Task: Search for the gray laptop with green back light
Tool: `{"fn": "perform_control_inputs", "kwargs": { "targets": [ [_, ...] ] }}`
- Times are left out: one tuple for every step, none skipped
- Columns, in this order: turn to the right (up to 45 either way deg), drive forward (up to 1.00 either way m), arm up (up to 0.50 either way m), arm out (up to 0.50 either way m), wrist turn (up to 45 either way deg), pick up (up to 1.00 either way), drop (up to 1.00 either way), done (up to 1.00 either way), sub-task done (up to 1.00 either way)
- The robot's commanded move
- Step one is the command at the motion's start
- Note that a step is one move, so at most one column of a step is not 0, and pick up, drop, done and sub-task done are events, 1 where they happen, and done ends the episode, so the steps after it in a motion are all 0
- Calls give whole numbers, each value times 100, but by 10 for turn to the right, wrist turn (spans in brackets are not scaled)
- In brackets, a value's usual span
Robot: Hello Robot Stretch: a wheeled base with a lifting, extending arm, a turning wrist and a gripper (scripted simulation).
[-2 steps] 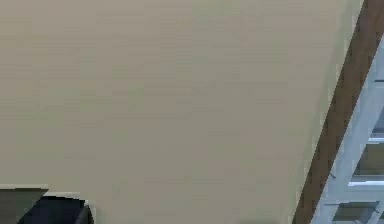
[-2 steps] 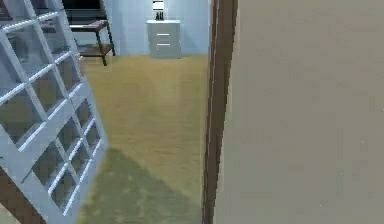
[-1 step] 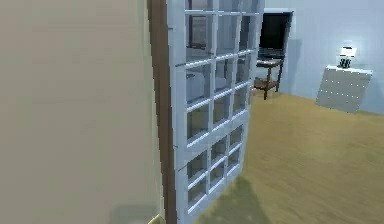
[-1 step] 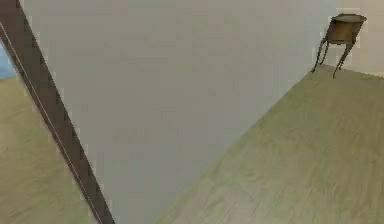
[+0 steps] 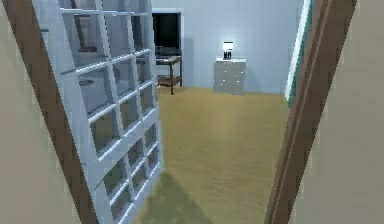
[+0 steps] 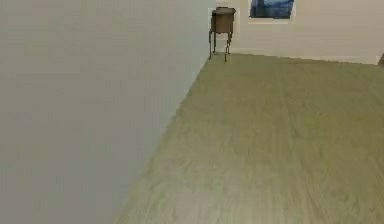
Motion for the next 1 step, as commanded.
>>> {"fn": "perform_control_inputs", "kwargs": {
  "targets": [
    [0, 90, 0, 0, 0, 0, 0, 0, 0]
  ]
}}
